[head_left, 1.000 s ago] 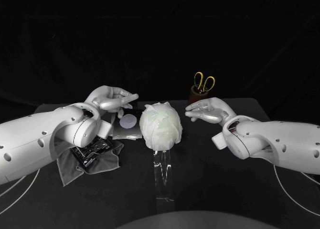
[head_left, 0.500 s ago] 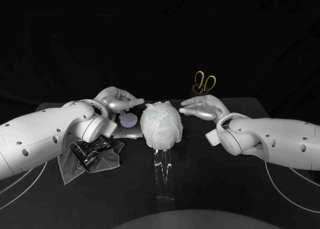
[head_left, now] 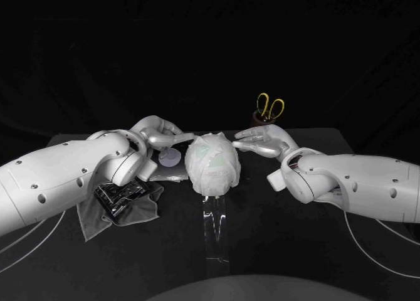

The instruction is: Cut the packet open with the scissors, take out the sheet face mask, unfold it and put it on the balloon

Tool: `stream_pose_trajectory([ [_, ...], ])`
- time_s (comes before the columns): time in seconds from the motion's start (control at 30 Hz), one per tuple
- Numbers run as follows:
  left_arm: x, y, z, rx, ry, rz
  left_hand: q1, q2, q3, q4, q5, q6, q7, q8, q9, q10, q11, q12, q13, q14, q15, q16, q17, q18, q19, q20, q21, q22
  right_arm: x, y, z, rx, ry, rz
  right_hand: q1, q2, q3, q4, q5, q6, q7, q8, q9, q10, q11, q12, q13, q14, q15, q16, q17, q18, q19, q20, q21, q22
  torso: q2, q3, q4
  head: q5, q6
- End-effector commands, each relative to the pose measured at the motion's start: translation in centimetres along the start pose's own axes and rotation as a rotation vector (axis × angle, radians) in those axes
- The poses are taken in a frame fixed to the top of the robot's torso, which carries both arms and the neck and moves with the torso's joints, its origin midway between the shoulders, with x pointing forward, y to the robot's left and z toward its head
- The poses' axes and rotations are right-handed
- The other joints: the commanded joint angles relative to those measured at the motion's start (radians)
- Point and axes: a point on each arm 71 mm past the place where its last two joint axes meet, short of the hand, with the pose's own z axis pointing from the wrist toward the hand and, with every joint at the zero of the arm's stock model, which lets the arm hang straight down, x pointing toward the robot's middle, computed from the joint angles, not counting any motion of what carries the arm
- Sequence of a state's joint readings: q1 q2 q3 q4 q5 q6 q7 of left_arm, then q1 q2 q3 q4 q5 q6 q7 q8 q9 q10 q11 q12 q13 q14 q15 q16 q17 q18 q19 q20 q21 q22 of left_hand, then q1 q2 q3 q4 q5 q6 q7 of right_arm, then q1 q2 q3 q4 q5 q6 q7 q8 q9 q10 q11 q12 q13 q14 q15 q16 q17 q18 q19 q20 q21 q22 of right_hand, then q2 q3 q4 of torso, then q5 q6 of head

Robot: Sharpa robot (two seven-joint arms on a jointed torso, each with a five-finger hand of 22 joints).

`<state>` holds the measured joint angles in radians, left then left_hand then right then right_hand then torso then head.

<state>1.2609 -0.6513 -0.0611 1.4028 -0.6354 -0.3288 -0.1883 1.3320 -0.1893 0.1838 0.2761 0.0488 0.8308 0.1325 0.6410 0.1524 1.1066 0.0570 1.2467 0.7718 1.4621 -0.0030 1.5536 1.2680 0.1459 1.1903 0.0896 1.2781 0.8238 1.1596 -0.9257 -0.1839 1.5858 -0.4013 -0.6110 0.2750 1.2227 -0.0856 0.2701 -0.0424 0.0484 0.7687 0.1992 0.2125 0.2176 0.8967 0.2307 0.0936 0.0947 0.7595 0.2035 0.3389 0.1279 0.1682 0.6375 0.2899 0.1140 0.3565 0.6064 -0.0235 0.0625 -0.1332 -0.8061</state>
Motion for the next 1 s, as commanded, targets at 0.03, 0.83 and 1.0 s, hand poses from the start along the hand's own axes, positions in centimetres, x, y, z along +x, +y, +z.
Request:
stream_pose_trajectory([
  [0.03, 0.21, -0.11, 0.01, -0.006, 0.029, 0.021, 0.001, 0.010, -0.006, 0.011, -0.001, 0.016, -0.004, 0.009, 0.000, 0.026, -0.004, 0.017, 0.032, 0.022, -0.007, 0.007, 0.011, -0.010, 0.010, -0.004, 0.007, 0.008, 0.31, 0.03, 0.06, 0.001, 0.031, 0.004, 0.010, 0.005, -0.009, 0.001, 0.000, 0.001, 0.089, -0.004, -0.001, 0.009, 0.002, -0.006, -0.006, 0.009, -0.002, -0.009, -0.003, -0.015, -0.005, 0.000, -0.007, -0.006, 0.000, 0.0003, 0.0000, 0.000, -0.002],
  [0.83, 0.92, 0.12, 0.72, -0.051, 0.091, 0.054, 0.011, 0.023, -0.027, 0.010, -0.001, 0.026, -0.010, 0.003, -0.005, 0.035, -0.010, 0.021, 0.039, 0.038, -0.014, 0.009, 0.058, -0.017, 0.029, -0.010, 0.026, 0.046, 1.01, -0.05, 0.05, 0.019, 0.063, -0.003, 0.037, 0.017, -0.034, -0.003, 0.000, 0.000, 0.090, -0.017, -0.005, 0.015, 0.004, -0.024, -0.027, 0.015, 0.001, -0.042, -0.015, -0.018, -0.021, 0.001, -0.028, -0.035, 0.000, 0.0006, -0.0008, 0.001, -0.009],
  [1.0, 0.99, 0.12, 0.83, -0.057, 0.094, 0.055, 0.017, 0.023, -0.029, 0.009, -0.001, 0.025, -0.009, 0.000, -0.007, 0.037, -0.010, 0.021, 0.041, 0.038, -0.014, 0.009, 0.060, -0.017, 0.030, -0.011, 0.028, 0.050, 1.13, -0.04, 0.02, 0.020, 0.068, -0.002, 0.038, 0.017, -0.035, -0.003, 0.000, 0.002, 0.090, -0.017, -0.005, 0.016, 0.004, -0.024, -0.027, 0.015, 0.001, -0.043, -0.016, -0.018, -0.024, 0.000, -0.029, -0.037, -0.001, 0.0005, -0.0011, 0.001, -0.011],
])
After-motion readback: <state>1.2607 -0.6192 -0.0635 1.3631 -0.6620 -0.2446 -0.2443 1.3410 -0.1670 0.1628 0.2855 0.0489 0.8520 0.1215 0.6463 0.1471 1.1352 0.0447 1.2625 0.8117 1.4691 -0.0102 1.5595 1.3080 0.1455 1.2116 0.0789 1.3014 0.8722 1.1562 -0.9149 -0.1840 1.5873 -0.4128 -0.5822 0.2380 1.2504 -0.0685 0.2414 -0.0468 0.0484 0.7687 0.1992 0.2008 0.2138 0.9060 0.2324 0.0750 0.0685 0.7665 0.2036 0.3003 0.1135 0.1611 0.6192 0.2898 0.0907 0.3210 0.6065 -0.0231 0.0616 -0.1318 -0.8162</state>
